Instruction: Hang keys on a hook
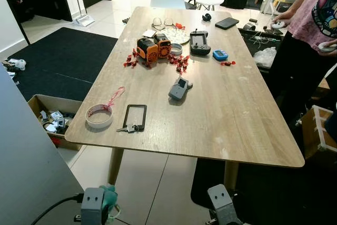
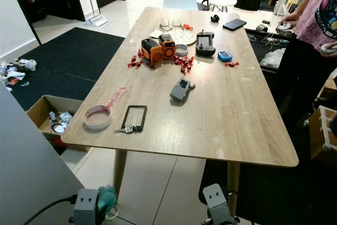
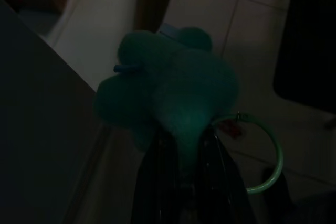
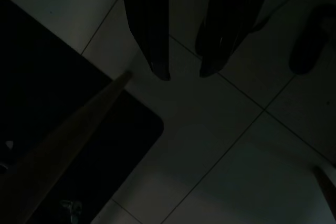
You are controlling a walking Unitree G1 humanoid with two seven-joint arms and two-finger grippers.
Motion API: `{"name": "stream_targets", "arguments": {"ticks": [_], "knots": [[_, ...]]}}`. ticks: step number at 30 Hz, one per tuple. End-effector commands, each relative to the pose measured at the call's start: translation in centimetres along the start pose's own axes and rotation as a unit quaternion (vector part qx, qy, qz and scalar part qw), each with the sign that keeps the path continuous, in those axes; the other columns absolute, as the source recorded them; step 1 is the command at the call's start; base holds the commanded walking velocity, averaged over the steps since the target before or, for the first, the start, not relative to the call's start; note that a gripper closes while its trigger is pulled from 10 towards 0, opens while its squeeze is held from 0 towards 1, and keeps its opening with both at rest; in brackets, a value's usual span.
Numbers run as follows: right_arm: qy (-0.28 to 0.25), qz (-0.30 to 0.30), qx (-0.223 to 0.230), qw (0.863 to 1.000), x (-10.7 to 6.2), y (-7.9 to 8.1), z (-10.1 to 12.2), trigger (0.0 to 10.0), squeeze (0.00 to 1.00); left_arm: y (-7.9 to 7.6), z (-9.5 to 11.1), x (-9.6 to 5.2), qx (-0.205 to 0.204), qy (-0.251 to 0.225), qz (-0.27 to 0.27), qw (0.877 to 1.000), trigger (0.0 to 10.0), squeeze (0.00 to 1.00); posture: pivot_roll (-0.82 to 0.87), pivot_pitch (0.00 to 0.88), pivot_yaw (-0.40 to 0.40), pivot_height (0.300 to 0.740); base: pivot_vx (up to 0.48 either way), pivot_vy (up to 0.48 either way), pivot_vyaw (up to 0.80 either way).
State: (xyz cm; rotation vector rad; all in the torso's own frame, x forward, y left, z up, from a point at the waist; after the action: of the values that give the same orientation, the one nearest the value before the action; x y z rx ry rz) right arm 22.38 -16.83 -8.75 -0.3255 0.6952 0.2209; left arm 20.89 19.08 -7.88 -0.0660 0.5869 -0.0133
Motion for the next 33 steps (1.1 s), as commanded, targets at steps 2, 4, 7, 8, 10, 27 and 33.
{"name": "stream_targets", "arguments": {"ticks": [2, 4, 7, 8, 10, 27, 33], "knots": [[0.005, 0.000, 0.005, 1.000, 0.05, -0.25, -0.02, 10.0, 0.00, -0.67, -0.69, -0.18, -0.010, 0.006, -0.008, 1.000, 10.0, 0.00, 0.04, 0.061, -0.025, 0.740, 0.000, 0.000, 0.00], [0.004, 0.000, 0.004, 1.000, 0.09, -0.28, 0.07, 10.0, 0.00, -0.72, -0.67, -0.17, -0.010, 0.004, -0.008, 1.000, 10.0, 0.00, 0.04, 0.062, -0.025, 0.740, 0.000, 0.000, 0.00], [0.003, 0.003, 0.002, 1.000, 0.11, -0.23, 0.15, 10.0, 0.00, -0.75, -0.68, -0.17, -0.009, 0.001, -0.005, 1.000, 10.0, 0.00, 0.04, 0.064, -0.029, 0.740, 0.000, 0.000, 0.00], [0.003, 0.003, 0.002, 1.000, 0.11, -0.23, 0.15, 10.0, 0.00, -0.75, -0.68, -0.17, -0.009, 0.001, -0.005, 1.000, 10.0, 0.00, 0.04, 0.064, -0.029, 0.740, 0.000, 0.000, 0.00], [0.004, 0.006, 0.003, 1.000, 0.10, -0.12, 0.09, 10.0, 0.00, -0.74, -0.72, -0.18, -0.012, 0.000, -0.004, 1.000, 10.0, 0.00, 0.04, 0.063, -0.027, 0.740, 0.000, 0.000, 0.00], [0.002, 0.017, 0.014, 1.000, 0.11, 0.54, 0.12, 10.0, 0.00, -0.52, -0.68, -0.09, -0.012, -0.001, -0.004, 1.000, 10.0, 0.00, 0.04, 0.049, -0.017, 0.740, -0.060, 0.000, 0.00], [0.000, 0.017, 0.011, 1.000, 0.10, 0.49, 0.19, 10.0, 0.00, -0.69, -0.48, 0.02, -0.012, -0.005, -0.008, 1.000, 10.0, 0.00, 0.04, 0.049, -0.016, 0.740, -0.299, 0.000, 0.00]]}}
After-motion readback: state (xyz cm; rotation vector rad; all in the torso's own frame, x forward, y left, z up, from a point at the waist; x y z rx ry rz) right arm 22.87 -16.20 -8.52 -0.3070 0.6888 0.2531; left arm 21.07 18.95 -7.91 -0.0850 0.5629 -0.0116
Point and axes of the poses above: a point about 5 cm out from each wrist's last joint towards the gripper, its own x axis pointing out of the wrist towards the gripper, its own z axis along the axis of the wrist's last joint, y = z × x, the point moved 3 cm from there along x, pointing out of the wrist towards the gripper, and after that the axes turned 3 degrees about -x, right-handed, at the moved point
